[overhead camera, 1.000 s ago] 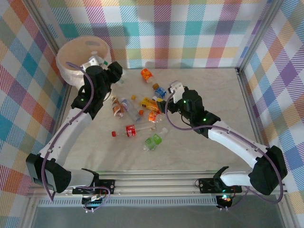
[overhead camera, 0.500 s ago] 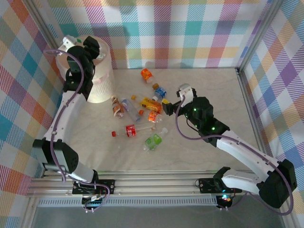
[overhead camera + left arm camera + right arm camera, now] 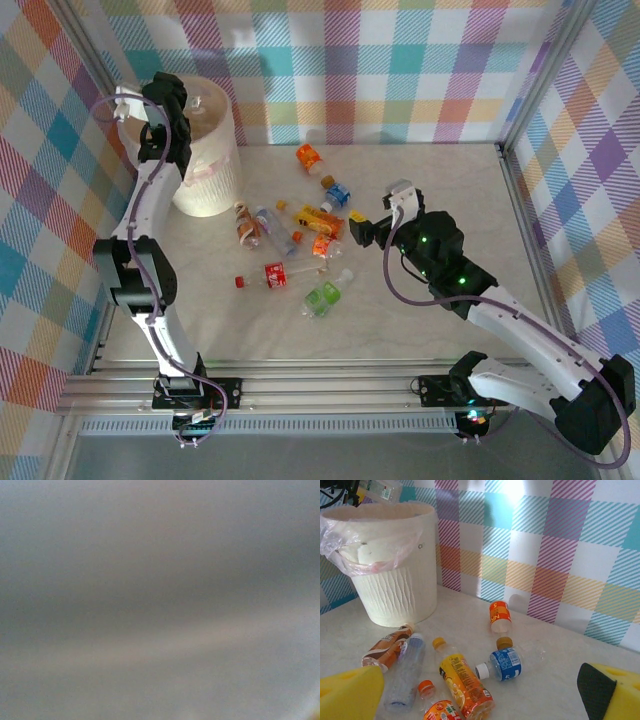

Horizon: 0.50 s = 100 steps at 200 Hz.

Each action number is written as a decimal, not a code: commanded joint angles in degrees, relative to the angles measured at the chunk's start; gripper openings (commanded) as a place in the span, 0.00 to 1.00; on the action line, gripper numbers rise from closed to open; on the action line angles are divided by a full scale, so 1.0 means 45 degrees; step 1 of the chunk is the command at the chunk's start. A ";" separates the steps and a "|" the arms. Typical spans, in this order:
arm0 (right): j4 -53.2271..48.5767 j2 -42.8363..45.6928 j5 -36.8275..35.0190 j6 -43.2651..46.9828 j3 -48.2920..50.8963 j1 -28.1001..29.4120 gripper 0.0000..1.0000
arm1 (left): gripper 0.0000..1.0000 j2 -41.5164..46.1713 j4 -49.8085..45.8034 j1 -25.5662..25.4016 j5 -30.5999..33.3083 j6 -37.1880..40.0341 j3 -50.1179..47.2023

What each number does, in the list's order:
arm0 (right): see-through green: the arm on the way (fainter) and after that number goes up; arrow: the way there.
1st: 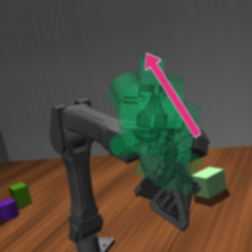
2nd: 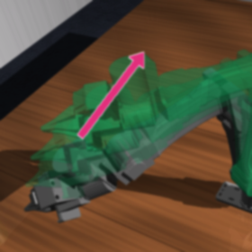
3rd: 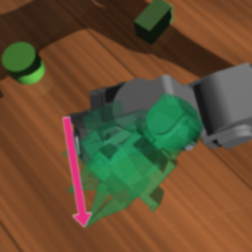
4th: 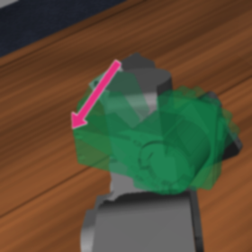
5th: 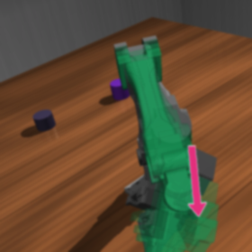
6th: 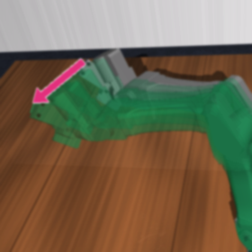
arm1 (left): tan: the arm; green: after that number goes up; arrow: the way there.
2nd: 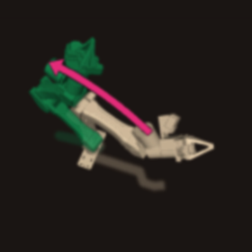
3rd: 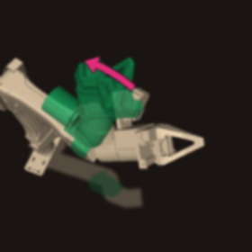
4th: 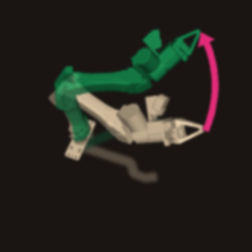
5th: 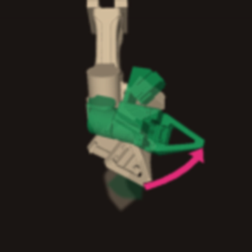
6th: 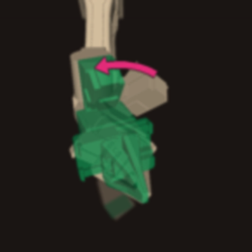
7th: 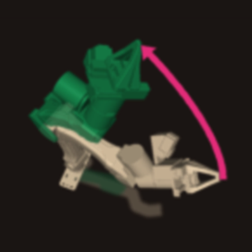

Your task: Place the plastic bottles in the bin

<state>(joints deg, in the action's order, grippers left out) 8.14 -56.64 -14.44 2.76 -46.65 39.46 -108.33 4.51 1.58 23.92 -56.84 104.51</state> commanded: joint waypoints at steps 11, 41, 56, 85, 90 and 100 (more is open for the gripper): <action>0.0299 0.0459 -0.0830 -0.0151 0.0245 0.0059 1.00 | 0.59 -0.1368 -0.0295 0.0467 0.0372 -0.2433 0.1469; 0.0406 0.0705 -0.0957 0.0065 0.0503 0.0059 1.00 | 0.59 -0.2758 -0.1440 0.0468 0.0316 -0.2463 0.3235; 0.0205 0.0748 -0.0981 0.0140 0.0486 0.0059 1.00 | 0.59 -0.3207 -0.1635 0.0468 0.0318 -0.2338 0.3645; 0.0030 0.0736 -0.1135 0.0194 0.0475 0.0059 1.00 | 0.59 -0.3593 -0.1387 0.0505 0.0367 -0.2182 0.3668; 0.0012 0.0712 -0.1147 0.0204 0.0472 0.0059 1.00 | 0.60 -0.3629 -0.1389 0.0507 0.0394 -0.2122 0.3687; 0.0027 0.0675 -0.1147 0.0225 0.0485 0.0057 1.00 | 0.62 -0.3654 -0.1396 0.0495 0.0358 -0.1973 0.3727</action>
<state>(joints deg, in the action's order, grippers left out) 7.84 -54.24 -18.39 2.66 -44.86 39.46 -124.38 -1.96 2.94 24.58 -66.63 118.96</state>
